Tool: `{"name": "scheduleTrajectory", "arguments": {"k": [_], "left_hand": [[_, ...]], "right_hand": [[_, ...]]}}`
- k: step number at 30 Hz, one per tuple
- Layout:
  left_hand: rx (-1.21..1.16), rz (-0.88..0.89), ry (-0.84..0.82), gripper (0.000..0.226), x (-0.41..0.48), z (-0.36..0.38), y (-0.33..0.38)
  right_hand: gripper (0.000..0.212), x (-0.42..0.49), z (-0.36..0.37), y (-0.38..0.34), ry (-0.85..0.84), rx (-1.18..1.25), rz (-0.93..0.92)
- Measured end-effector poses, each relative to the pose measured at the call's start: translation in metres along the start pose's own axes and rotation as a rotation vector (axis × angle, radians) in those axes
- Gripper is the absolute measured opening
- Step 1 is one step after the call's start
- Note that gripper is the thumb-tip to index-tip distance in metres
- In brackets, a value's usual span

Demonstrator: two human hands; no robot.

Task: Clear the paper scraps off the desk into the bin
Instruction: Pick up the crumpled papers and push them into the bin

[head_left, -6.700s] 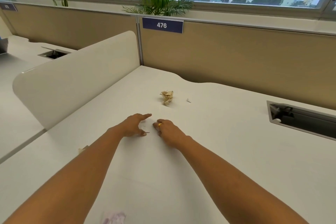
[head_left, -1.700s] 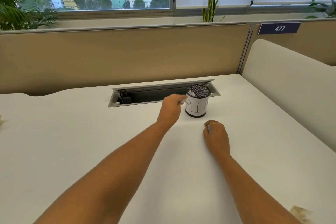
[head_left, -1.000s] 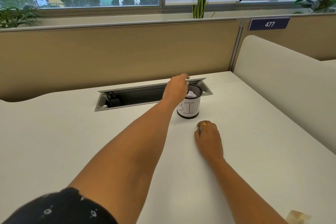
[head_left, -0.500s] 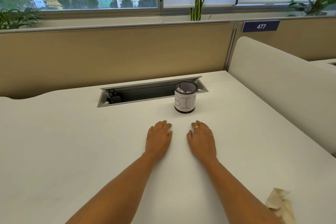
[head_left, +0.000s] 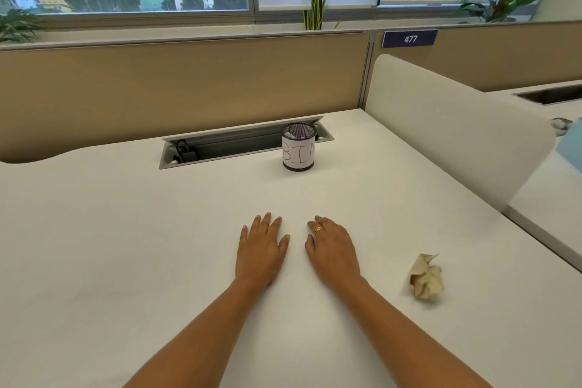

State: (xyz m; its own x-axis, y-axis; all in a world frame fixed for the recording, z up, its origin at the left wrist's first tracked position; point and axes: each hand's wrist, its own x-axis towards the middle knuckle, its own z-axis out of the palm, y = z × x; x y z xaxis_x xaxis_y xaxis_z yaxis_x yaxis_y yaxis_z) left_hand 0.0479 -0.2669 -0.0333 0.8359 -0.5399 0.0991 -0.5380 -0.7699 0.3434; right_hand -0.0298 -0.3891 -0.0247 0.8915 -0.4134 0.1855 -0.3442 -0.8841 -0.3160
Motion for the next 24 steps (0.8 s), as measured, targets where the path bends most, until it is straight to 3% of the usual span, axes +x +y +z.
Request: {"name": "scheduleTrajectory", "arguments": {"k": [4, 6, 13, 17, 24], "left_hand": [[-0.017, -0.003, 0.001, 0.050, -0.008, -0.003, 0.000], [-0.006, -0.003, 0.003, 0.049, -0.010, -0.004, 0.001], [0.014, -0.010, -0.006, 0.049, -0.015, -0.004, 0.005], [0.009, -0.010, -0.003, 0.049, -0.020, -0.004, 0.006], [-0.001, 0.001, -0.015, 0.049, -0.029, -0.004, 0.005]], "right_hand": [[0.038, -0.033, -0.020, -0.002, 0.095, -0.319, 0.030], [0.047, -0.044, -0.028, 0.005, 0.048, -0.416, 0.055], [0.062, -0.065, -0.060, 0.049, 0.020, -0.461, 0.316], [0.064, -0.078, -0.063, 0.069, -0.013, -0.353, 0.464], [0.041, -0.077, -0.057, 0.067, 0.112, -0.278, 0.385]]}}
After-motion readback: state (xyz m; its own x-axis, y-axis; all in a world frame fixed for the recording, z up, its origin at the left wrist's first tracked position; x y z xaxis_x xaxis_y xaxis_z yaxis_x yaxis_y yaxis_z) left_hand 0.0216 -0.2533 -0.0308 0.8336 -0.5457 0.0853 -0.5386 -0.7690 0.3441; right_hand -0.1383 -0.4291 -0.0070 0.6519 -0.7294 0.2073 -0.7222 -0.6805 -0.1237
